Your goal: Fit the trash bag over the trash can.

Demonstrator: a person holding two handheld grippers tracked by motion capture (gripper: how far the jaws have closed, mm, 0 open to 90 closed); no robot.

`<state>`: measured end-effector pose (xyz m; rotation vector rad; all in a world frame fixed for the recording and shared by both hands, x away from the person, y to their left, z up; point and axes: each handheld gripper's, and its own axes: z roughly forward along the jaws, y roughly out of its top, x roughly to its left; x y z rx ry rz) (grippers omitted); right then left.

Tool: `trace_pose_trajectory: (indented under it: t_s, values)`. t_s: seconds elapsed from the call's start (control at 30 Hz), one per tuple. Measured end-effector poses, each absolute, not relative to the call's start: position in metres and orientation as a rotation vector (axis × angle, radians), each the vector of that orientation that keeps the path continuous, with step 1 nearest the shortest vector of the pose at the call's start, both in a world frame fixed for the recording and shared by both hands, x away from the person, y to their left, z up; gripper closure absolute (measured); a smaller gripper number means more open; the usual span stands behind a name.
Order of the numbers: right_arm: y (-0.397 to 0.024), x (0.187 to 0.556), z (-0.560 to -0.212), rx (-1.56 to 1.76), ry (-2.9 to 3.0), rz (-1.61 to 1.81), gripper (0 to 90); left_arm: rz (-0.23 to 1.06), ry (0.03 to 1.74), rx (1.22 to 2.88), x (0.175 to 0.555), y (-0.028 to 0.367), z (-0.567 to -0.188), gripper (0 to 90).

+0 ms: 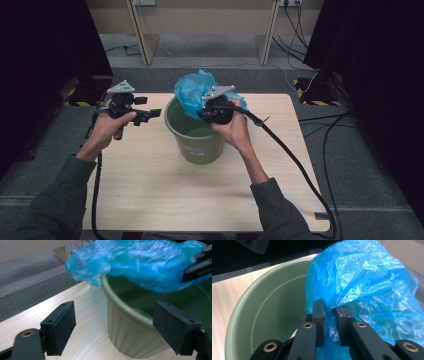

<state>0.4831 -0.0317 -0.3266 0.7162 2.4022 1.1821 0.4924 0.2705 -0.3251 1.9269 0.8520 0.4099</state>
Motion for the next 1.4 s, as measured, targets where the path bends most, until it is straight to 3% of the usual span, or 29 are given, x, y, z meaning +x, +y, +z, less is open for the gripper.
trace_pose_trajectory:
  t_s: [0.5,0.53,0.6,0.63,0.67,0.7,0.77,0.83,1.1,1.4]
  values:
    - [-0.025,0.473,-0.332,0.675,2.456,1.200,77.0,0.376,0.831,1.973,0.523,0.201,-0.308,18.1]
    - [-0.024,0.472,-0.332,0.676,2.459,1.203,76.4,0.372,0.823,1.986,0.524,0.197,-0.309,21.9]
    - [-0.024,0.472,-0.333,0.671,2.458,1.215,73.1,0.372,0.812,2.009,0.525,0.193,-0.310,40.6]
    - [-0.024,0.472,-0.333,0.671,2.458,1.215,73.1,0.381,0.783,2.039,0.526,0.189,-0.312,40.6]
    - [-0.025,0.470,-0.332,0.668,2.457,1.228,61.6,0.400,0.754,2.059,0.527,0.185,-0.314,55.8]
    - [-0.026,0.469,-0.332,0.671,2.453,1.227,56.9,0.409,0.738,2.074,0.526,0.183,-0.316,63.5]
    - [-0.031,0.464,-0.329,0.687,2.437,1.229,47.8,0.420,0.691,2.098,0.525,0.180,-0.321,71.8]
    - [-0.039,0.460,-0.323,0.708,2.410,1.252,44.3,0.429,0.668,2.115,0.524,0.180,-0.322,76.8]
    - [-0.083,0.467,-0.300,0.900,2.249,1.274,36.6,0.422,0.639,2.167,0.519,0.183,-0.330,79.3]
    - [-0.101,0.509,-0.320,1.154,2.206,1.091,29.4,0.416,0.629,2.168,0.514,0.188,-0.332,78.4]
